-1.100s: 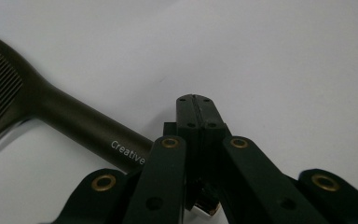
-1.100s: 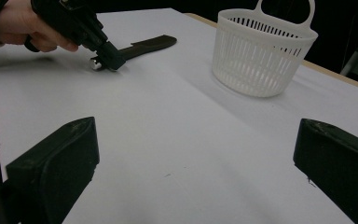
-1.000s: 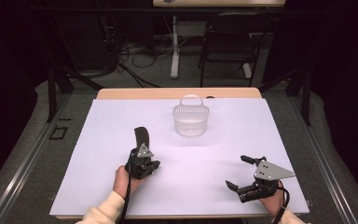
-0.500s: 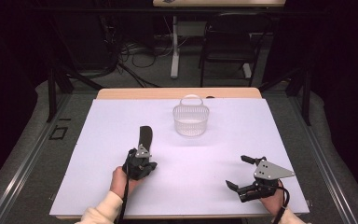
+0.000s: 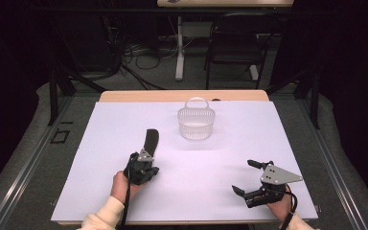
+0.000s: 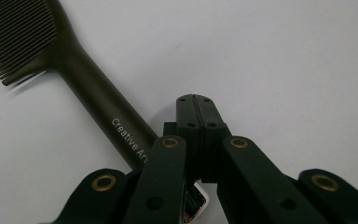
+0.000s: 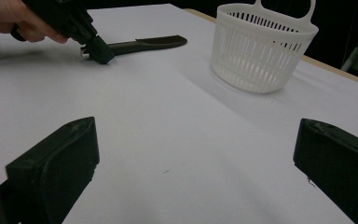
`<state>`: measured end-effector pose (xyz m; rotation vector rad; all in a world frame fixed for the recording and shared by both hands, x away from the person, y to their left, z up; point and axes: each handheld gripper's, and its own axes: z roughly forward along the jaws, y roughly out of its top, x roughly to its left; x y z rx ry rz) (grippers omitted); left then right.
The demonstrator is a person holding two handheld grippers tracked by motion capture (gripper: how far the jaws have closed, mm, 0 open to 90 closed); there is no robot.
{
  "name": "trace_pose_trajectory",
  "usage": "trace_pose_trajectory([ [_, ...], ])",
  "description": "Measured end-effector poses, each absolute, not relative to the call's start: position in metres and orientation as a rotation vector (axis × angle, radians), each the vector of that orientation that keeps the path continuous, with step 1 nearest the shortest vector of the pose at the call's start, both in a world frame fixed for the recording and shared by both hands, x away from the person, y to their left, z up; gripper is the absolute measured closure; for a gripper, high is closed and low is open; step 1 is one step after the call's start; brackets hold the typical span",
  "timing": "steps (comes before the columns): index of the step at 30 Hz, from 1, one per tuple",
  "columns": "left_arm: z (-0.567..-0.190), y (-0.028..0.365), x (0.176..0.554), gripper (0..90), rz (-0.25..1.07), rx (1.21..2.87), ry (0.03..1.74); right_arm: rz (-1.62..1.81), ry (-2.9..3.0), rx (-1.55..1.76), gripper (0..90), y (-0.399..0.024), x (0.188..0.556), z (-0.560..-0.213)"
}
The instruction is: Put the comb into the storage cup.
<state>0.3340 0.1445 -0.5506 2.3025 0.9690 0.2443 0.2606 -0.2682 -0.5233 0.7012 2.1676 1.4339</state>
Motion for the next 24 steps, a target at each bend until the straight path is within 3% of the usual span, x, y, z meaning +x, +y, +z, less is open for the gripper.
trace_pose_trajectory([
  [24, -0.548, 0.1523, 0.3358, 90.0, 0.248, 2.34, 0.977, 1.431, 2.166, 0.707, 0.0, -0.2688, 0.2601, -0.5233],
])
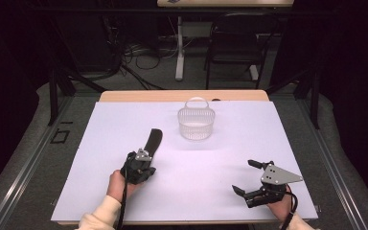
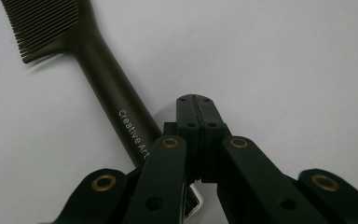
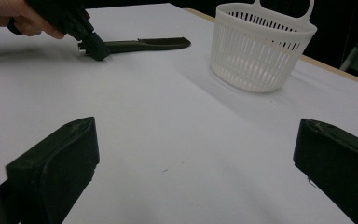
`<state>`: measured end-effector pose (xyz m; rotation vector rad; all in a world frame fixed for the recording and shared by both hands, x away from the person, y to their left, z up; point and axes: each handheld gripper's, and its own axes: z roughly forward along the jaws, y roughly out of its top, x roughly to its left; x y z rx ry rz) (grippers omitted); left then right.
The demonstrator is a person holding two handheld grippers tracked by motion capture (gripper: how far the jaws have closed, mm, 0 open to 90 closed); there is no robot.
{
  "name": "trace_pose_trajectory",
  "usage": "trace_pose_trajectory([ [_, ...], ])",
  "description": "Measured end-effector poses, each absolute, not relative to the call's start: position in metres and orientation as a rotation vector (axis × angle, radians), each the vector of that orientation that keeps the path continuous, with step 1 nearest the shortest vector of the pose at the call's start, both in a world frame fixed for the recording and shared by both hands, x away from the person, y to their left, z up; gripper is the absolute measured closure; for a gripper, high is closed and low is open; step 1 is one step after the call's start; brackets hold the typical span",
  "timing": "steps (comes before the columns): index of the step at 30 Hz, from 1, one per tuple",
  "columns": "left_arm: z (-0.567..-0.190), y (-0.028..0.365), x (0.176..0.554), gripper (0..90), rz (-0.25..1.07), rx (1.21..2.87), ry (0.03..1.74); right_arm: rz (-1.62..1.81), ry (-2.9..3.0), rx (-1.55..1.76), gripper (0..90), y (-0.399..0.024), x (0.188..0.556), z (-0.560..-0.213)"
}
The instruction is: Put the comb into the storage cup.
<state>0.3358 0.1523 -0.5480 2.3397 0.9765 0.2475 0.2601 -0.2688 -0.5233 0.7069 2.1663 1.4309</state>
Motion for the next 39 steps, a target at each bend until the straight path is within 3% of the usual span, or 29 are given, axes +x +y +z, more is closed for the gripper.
trace_pose_trajectory([
  [39, -0.544, 0.18, 0.347, 90.0, 0.349, 2.339, 1.077, 1.429, 2.17, 0.711, 0.0, -0.269, 0.26, -0.524],
])
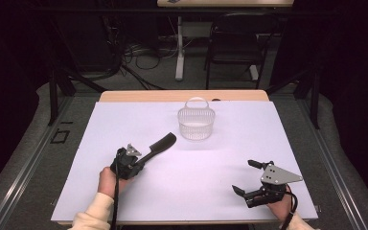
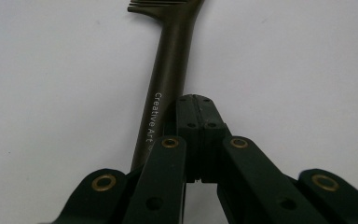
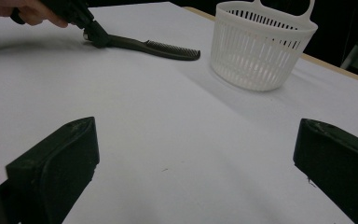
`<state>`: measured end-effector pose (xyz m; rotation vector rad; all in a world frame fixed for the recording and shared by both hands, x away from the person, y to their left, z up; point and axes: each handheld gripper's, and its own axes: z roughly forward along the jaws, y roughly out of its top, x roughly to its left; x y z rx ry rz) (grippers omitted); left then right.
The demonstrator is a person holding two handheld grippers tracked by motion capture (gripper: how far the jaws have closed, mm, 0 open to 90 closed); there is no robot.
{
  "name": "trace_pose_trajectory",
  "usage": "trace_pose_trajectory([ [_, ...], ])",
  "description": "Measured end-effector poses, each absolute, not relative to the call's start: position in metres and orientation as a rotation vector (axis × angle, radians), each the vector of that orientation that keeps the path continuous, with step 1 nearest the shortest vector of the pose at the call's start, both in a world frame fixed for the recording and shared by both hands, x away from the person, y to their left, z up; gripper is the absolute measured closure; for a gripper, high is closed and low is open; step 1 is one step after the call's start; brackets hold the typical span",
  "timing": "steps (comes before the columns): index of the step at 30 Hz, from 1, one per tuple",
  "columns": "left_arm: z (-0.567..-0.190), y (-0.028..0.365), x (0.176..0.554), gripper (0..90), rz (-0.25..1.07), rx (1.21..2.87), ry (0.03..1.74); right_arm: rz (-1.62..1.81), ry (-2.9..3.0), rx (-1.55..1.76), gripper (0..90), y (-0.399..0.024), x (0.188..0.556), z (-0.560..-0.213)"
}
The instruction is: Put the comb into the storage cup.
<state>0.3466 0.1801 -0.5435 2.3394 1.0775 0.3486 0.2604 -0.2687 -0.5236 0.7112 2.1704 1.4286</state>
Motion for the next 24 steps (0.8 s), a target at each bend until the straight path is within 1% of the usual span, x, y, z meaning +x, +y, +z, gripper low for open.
trace_pose_trajectory([
  [24, -0.5451, 0.1863, 0.3532, 90.0, 0.378, 2.336, 1.096, 1.43, 2.174, 0.712, 0.0, -0.2678, 0.261, -0.5244],
])
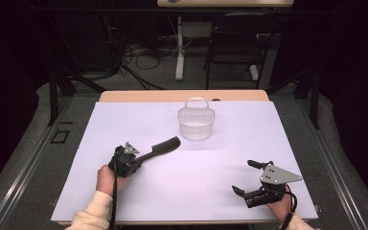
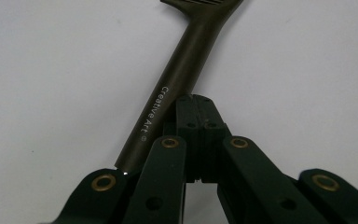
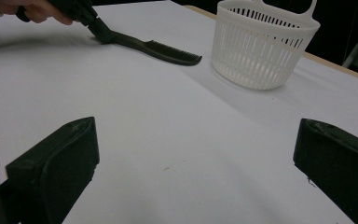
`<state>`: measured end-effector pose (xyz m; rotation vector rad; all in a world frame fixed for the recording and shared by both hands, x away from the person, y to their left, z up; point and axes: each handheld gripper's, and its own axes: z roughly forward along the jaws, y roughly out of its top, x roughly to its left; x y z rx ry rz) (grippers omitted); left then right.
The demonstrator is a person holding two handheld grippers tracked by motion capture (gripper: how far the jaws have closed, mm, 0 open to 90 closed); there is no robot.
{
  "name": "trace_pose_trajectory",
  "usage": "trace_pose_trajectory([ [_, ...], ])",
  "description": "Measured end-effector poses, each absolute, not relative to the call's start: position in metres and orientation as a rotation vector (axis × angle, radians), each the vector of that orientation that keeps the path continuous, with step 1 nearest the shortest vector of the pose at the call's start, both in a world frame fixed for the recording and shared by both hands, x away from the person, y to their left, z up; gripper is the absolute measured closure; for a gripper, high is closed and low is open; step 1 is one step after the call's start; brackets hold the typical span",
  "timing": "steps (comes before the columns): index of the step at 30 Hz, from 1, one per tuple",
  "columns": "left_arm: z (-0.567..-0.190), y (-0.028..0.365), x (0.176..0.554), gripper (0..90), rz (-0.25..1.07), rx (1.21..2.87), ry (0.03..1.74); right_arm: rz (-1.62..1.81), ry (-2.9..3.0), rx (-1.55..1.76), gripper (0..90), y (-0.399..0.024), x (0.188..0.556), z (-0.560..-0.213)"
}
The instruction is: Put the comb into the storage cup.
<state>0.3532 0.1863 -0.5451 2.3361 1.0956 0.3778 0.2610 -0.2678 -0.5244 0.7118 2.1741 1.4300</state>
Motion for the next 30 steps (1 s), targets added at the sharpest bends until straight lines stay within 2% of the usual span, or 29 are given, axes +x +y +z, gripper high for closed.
trace_pose_trajectory([
  [7, -0.546, 0.188, 0.354, 90.0, 0.376, 2.336, 1.089, 1.429, 2.176, 0.71, 0.0, -0.268, 0.261, -0.524],
  [11, -0.544, 0.188, 0.353, 82.9, 0.342, 2.334, 1.06, 1.428, 2.178, 0.714, 0.0, -0.268, 0.261, -0.524],
  [20, -0.531, 0.183, 0.345, 58.7, 0.254, 2.355, 0.971, 1.427, 2.176, 0.709, 0.0, -0.268, 0.261, -0.524],
  [25, -0.525, 0.179, 0.345, 38.2, 0.263, 2.368, 0.957, 1.427, 2.173, 0.71, 0.0, -0.268, 0.261, -0.524],
  [30, -0.52, 0.181, 0.347, 22.6, 0.309, 2.384, 0.938, 1.425, 2.175, 0.717, 0.0, -0.268, 0.261, -0.525],
])
